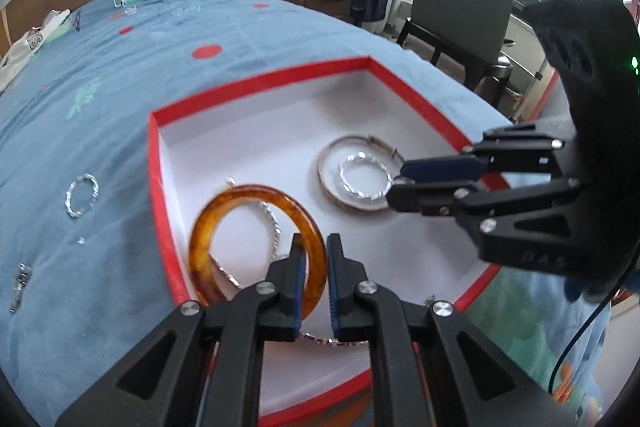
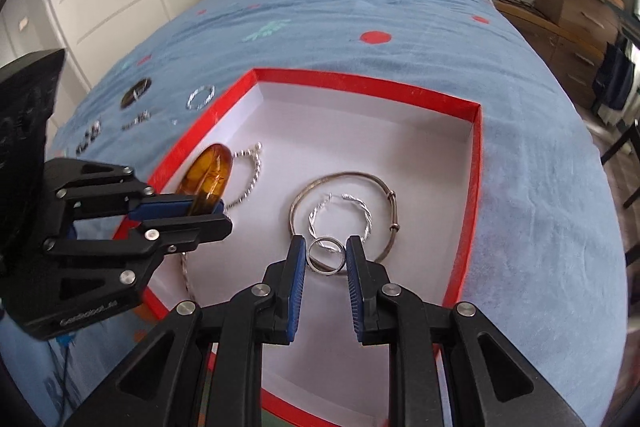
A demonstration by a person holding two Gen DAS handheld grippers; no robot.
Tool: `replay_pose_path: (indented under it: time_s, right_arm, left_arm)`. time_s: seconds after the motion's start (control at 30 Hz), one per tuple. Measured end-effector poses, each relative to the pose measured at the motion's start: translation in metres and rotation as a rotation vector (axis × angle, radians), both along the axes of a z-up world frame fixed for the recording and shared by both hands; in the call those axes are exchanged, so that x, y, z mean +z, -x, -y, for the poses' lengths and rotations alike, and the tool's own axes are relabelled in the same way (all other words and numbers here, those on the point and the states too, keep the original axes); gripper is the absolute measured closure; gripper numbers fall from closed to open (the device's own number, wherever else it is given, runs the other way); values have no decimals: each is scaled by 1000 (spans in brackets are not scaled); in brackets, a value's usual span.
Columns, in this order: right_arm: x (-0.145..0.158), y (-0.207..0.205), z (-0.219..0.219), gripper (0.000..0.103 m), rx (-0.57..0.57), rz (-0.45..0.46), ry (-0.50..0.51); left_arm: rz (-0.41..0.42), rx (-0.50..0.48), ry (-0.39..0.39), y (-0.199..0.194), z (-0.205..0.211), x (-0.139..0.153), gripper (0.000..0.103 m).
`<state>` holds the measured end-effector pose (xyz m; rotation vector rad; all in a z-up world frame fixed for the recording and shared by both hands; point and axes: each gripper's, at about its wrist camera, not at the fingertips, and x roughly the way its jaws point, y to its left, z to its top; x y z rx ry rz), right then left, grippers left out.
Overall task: Organize jewelry
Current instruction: 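Open the left tool to drop the amber bangle in the box while the right tool releases the ring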
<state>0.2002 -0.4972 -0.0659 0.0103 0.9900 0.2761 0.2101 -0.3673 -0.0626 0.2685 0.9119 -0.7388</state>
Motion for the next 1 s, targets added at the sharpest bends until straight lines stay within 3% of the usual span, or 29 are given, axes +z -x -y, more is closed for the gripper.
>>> replay_pose_path:
  time_s: [0.27,0.4,0.8,0.87,0.93,1.0]
  right_arm:
    - [-8,6,-2,82,134,-85,92]
    - [-10,6,-7,82,190,-124,138]
    - [-4,17,-11,76,201,-144,137]
    - [0,19,-11,75,189,-139,137]
    - [5,25,-7,71,167,-127,134]
    - [12,30,-2,70,141,-111,124]
  left_arm:
    - [-35,4,28,-7,-5,-7,89]
    - [-19,0,-6,-6,-1,-10,89]
    - [-29,-17,-4,-4,-4,-8,88]
    - [-25,-17,1,-1,-5,-6,85]
    - [-34,-8,14,0,-9,-2,71]
    - [-36,-11,36,2,-12,5,70]
